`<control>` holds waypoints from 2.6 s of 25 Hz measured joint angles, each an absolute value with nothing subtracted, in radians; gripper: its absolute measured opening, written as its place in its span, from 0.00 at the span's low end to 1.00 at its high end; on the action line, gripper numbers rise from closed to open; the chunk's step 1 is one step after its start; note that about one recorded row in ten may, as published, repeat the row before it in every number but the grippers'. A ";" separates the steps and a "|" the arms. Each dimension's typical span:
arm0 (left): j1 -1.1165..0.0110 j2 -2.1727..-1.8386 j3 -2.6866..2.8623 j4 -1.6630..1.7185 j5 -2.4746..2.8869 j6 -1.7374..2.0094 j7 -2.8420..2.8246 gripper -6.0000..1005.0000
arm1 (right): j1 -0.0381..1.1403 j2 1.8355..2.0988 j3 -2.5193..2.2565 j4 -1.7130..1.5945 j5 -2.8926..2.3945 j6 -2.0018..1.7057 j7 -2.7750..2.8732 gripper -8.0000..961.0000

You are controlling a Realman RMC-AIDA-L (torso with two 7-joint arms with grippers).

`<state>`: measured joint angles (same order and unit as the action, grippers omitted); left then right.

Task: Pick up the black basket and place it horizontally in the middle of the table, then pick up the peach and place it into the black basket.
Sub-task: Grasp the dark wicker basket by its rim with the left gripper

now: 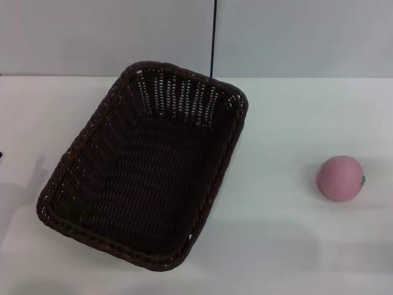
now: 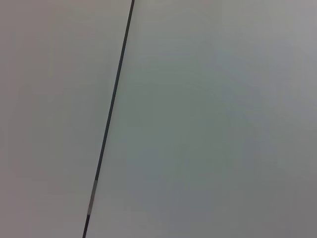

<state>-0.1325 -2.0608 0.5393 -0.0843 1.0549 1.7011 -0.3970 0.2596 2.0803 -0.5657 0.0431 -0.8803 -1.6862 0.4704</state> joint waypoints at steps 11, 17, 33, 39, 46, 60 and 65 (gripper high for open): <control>-0.090 -2.054 0.693 0.203 1.062 1.655 -0.780 0.79 | 0.255 2.080 -0.564 0.044 -0.877 -1.677 0.472 0.74; -0.046 -2.033 0.723 0.633 1.224 1.580 -1.230 0.78 | 0.253 2.079 -0.564 0.039 -0.876 -1.678 0.473 0.74; -0.305 -2.059 0.760 1.644 2.173 1.660 -2.261 0.74 | 0.261 2.078 -0.563 0.037 -0.874 -1.674 0.480 0.74; -0.395 -2.068 0.905 1.660 2.398 1.713 -2.376 0.73 | 0.264 2.078 -0.563 0.037 -0.874 -1.670 0.486 0.74; -0.400 -2.070 1.071 1.631 2.489 1.668 -2.463 0.72 | 0.274 2.078 -0.563 0.034 -0.874 -1.650 0.487 0.74; -0.415 -2.071 1.189 1.464 2.483 1.559 -2.485 0.69 | 0.288 2.075 -0.570 0.031 -0.879 -1.642 0.488 0.74; -0.426 -2.071 1.194 1.435 2.483 1.549 -2.478 0.68 | 0.285 2.075 -0.569 0.031 -0.880 -1.632 0.488 0.74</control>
